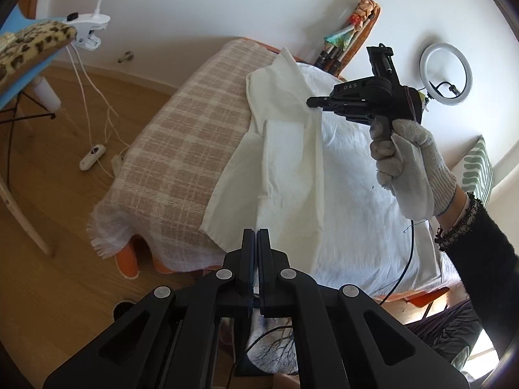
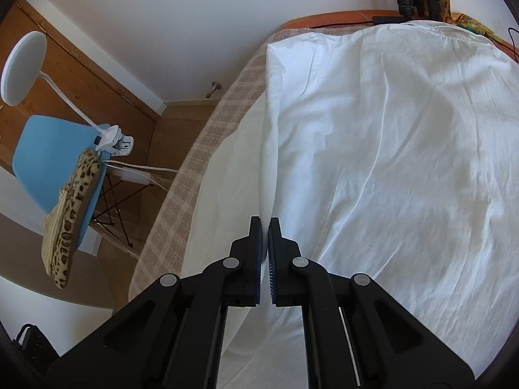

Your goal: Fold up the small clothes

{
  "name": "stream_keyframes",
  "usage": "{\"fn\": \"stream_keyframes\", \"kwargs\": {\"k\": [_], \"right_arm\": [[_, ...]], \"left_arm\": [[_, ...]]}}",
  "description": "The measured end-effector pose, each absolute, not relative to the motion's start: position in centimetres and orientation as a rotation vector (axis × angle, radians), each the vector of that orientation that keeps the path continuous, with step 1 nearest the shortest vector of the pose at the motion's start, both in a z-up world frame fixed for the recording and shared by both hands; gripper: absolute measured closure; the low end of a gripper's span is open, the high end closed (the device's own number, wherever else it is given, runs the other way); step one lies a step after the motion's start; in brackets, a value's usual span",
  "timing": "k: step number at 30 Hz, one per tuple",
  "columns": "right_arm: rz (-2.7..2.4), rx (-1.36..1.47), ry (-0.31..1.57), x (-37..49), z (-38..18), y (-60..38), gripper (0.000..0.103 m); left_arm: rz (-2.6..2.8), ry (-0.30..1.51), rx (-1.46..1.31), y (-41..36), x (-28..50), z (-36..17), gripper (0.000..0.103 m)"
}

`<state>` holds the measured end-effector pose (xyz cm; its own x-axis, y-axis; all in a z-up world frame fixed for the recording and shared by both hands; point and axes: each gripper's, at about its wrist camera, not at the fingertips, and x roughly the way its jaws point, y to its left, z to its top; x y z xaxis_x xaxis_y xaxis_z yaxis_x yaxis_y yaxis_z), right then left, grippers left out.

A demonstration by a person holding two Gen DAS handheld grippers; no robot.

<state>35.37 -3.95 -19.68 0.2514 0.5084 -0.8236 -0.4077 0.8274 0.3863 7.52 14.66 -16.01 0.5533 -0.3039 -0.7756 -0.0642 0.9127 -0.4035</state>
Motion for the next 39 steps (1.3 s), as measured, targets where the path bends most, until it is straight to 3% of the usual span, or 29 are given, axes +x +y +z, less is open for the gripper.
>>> {"fn": "stream_keyframes", "kwargs": {"k": [4, 7, 8, 10, 12, 14, 22, 24, 27, 28, 29, 30, 39], "right_arm": [[0.573, 0.015, 1.155, 35.0, -19.7, -4.4, 0.098], [0.542, -0.036, 1.135, 35.0, -18.3, -4.7, 0.094], [0.543, -0.037, 1.118, 34.8, -17.6, -4.8, 0.090], [0.567, -0.014, 1.092, 34.6, -16.0, -5.1, 0.083], [0.598, 0.001, 1.063, 34.4, -14.5, -4.8, 0.072], [0.639, 0.017, 1.054, 34.1, -13.5, -3.8, 0.060], [0.661, 0.003, 1.133, 36.0, -14.4, 2.6, 0.055], [0.637, 0.041, 1.160, 37.2, -15.0, 3.6, 0.050], [0.593, 0.035, 1.204, 38.4, -16.2, 5.8, 0.050], [0.584, 0.011, 1.216, 38.7, -16.7, 6.9, 0.050], [0.578, -0.020, 1.226, 38.8, -17.1, 7.8, 0.050], [0.561, -0.066, 1.231, 38.8, -17.5, 8.7, 0.050], [0.425, -0.254, 1.251, 39.7, -20.5, 11.0, 0.050]], "left_arm": [[-0.125, 1.049, -0.410, 15.1, 7.9, -18.0, 0.103], [-0.082, 1.015, -0.429, 16.0, 8.0, -17.2, 0.095], [-0.071, 0.998, -0.429, 16.3, 8.1, -16.8, 0.089], [-0.069, 0.973, -0.435, 16.8, 8.6, -16.2, 0.069], [-0.087, 0.963, -0.427, 17.0, 9.6, -16.0, 0.044], [-0.115, 0.963, -0.412, 16.8, 10.4, -16.3, 0.044], [-0.186, 1.032, -0.374, 15.9, 12.0, -17.8, 0.045], [-0.201, 1.051, -0.358, 15.5, 11.7, -18.1, 0.051], [-0.200, 1.056, -0.364, 15.7, 11.4, -18.5, 0.069], [-0.202, 1.055, -0.372, 15.9, 11.4, -18.5, 0.071], [-0.214, 1.059, -0.402, 16.3, 11.4, -18.6, 0.086], [-0.224, 1.069, -0.436, 16.7, 11.4, -18.9, 0.093], [-0.269, 1.037, -0.413, 16.7, 9.9, -18.1, 0.096]]}}
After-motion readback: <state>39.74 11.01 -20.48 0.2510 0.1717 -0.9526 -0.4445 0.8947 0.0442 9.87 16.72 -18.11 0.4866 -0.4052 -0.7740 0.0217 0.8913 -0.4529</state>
